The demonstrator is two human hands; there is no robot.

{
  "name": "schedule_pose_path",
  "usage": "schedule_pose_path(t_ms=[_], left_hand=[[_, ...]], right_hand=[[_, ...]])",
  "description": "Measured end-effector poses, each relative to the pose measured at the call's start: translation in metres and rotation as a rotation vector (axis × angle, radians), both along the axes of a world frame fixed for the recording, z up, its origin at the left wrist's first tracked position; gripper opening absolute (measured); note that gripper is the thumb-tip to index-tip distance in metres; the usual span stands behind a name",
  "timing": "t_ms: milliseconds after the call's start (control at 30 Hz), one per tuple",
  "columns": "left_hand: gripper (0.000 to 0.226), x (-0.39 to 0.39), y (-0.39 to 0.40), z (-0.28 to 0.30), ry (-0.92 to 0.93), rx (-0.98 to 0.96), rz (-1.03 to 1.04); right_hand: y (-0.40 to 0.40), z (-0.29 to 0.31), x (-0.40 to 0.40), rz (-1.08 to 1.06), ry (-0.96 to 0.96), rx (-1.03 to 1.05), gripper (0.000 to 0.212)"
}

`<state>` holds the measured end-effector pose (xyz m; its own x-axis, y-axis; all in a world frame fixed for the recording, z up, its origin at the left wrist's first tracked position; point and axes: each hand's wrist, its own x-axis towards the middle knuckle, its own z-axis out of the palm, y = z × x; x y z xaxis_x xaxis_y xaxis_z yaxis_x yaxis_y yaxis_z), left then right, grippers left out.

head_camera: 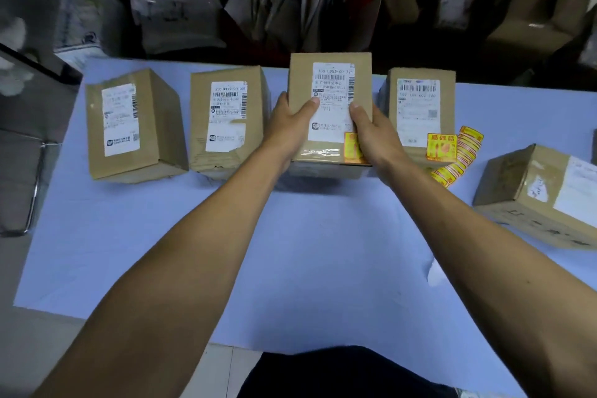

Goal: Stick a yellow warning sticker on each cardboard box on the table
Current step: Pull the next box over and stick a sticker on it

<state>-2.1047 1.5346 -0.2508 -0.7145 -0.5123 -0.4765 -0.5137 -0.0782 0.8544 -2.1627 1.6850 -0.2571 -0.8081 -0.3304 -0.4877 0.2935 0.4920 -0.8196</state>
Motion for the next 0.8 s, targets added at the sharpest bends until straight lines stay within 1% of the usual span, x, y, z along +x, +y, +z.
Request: schedule_pose_path(t_ms=[100, 167, 233, 400, 467, 567, 633, 667, 733, 800], left_hand=[[0.041, -0.02, -0.012, -0.012, -0.061, -0.008, -0.035], [0.044, -0.029, -0.018, -0.019, -0.087, -0.005, -0.04], [0.048, -0.035, -0.022, -0.024, -0.102, -0.013, -0.033], [0.051, -0.036, -0.022, -0.031, -0.069, -0.053, -0.029], [0.049, -0.033, -0.023, -0.03, -0.059, -0.069, -0.042], [0.047, -0.031, -0.027, -0.023, -0.094, -0.072, -0.066], [0.043, -0.028, -0.03, -0.014, -0.108, -0.095, -0.079], [0.041, -0.024, -0.032, -0.008, -0.096, -0.149, -0.101], [0.038, -0.011, -0.037, 0.008, -0.035, -0.34, -0.182], [0.047, 0.008, -0.047, 0.023, 0.036, -0.585, -0.321]], right_hand=[[-0.011, -0.007, -0.015, -0.025, -0.037, 0.054, 0.063], [-0.018, -0.012, -0.024, -0.034, -0.065, 0.078, 0.062], [-0.025, -0.015, -0.03, -0.046, -0.086, 0.091, 0.065], [-0.028, -0.023, -0.033, -0.038, -0.042, 0.127, 0.071], [-0.028, -0.023, -0.031, -0.037, -0.021, 0.136, 0.067], [-0.027, -0.016, -0.029, -0.028, -0.013, 0.142, 0.051], [-0.025, -0.007, -0.026, -0.008, 0.053, 0.173, 0.044], [-0.024, -0.001, -0.025, 0.006, 0.122, 0.203, 0.042], [-0.026, 0.009, -0.021, 0.042, 0.299, 0.259, 0.04], [-0.033, 0.021, -0.014, 0.097, 0.462, 0.315, 0.045]])
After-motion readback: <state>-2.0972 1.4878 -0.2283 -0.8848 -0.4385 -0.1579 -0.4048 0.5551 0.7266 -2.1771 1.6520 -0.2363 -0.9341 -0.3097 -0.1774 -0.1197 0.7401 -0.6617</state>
